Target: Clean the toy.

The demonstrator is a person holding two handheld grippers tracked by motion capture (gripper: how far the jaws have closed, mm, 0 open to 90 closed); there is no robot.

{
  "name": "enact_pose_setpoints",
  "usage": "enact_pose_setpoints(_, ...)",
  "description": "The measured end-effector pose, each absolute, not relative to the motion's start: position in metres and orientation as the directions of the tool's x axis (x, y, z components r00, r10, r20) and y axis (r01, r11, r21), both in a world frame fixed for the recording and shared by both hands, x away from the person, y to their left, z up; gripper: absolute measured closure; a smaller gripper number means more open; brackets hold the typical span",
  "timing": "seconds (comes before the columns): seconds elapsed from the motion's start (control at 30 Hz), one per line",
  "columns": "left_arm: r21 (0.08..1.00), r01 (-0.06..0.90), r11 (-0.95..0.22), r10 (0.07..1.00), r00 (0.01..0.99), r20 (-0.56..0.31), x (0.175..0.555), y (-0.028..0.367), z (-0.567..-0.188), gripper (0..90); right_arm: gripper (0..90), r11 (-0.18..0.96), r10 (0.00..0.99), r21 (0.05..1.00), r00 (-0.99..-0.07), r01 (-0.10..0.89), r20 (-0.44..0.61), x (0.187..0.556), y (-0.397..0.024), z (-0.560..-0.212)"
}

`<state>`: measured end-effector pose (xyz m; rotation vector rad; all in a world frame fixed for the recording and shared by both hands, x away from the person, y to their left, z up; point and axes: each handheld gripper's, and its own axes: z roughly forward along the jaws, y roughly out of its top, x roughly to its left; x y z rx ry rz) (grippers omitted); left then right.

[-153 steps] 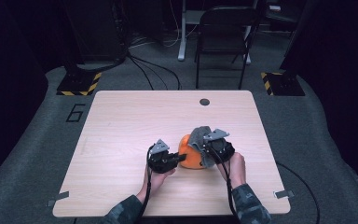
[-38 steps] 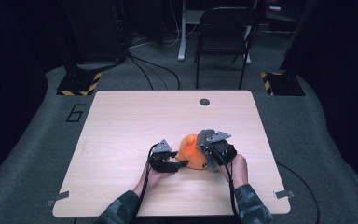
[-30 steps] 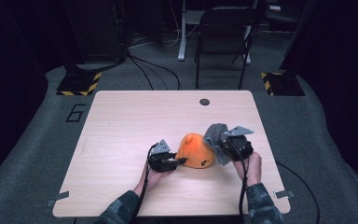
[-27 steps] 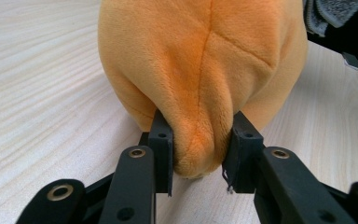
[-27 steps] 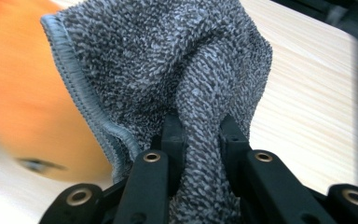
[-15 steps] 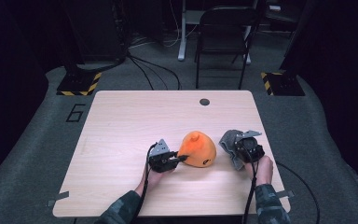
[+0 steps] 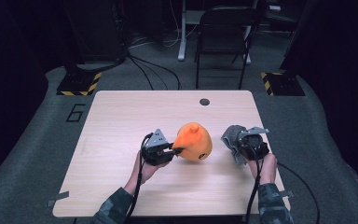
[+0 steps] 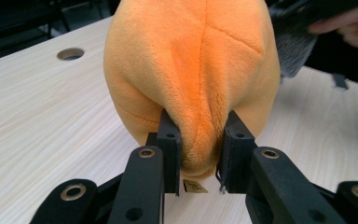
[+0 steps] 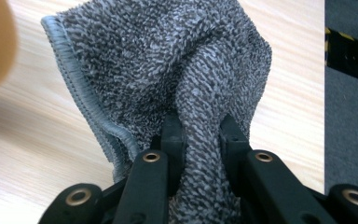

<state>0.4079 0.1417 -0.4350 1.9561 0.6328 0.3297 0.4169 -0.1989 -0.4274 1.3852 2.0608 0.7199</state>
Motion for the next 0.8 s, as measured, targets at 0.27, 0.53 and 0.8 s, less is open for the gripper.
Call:
enact_pose_setpoints(0.27, 0.846, 0.309, -0.434, 0.565, 0.825, -0.011, 0.411, 0.136, -0.430, 72.0, 77.0, 0.360, 0.912, 0.730, -0.384, 0.581, -0.144, 0.408, -0.177, -0.403)
enact_pose_setpoints(0.53, 0.826, 0.324, -0.460, 0.567, 0.823, -0.007, 0.410, 0.130, -0.432, 71.1, 76.9, 0.373, 0.884, 0.777, -0.448, 0.507, -0.132, 0.393, -0.155, -0.377)
enact_pose_setpoints(0.8, 0.804, 0.348, -0.483, 0.588, 0.809, 0.003, 0.413, 0.123, -0.448, 70.5, 76.4, 0.469, 0.808, 0.778, -0.558, 0.419, -0.186, 0.380, -0.099, -0.363)
